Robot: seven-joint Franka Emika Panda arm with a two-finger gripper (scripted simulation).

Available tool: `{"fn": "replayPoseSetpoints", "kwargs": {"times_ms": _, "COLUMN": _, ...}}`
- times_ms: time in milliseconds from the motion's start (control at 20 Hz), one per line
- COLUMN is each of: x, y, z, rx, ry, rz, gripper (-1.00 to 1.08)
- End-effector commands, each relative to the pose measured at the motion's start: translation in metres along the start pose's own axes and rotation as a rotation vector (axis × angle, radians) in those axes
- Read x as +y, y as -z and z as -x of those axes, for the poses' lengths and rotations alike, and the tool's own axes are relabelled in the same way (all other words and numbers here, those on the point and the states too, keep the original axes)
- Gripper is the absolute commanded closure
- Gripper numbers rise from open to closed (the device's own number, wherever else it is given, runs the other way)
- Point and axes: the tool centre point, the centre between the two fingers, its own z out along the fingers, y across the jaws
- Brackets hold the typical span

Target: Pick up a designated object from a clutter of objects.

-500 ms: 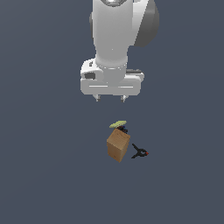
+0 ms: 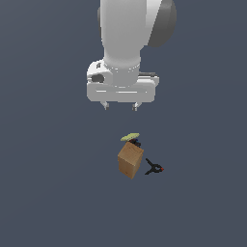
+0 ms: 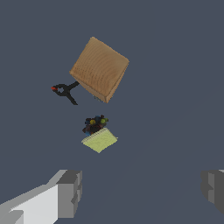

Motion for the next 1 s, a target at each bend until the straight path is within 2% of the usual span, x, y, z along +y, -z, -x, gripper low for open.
{"fn": "replayPoseSetpoints", "kwargs": {"times_ms": 0, "x": 0.001, "y": 0.003, "z": 0.000, "rx": 0.005, "ry": 0.002, "rz": 0.002, "gripper": -0.92}}
{"fn": "replayPoseSetpoints", "kwargs": {"times_ms": 450, "x": -0.002, "y": -0.002, "z": -0.009, "rx": 0.005, "ry": -0.038, "rz": -0.002, "gripper": -0.92}}
{"fn": "replayPoseSetpoints", "kwargs": {"times_ms": 950, "x": -0.012, "y": -0.021, "z": -0.044, "rx": 0.008, "ry": -0.196, "rz": -0.017, "gripper": -0.92}}
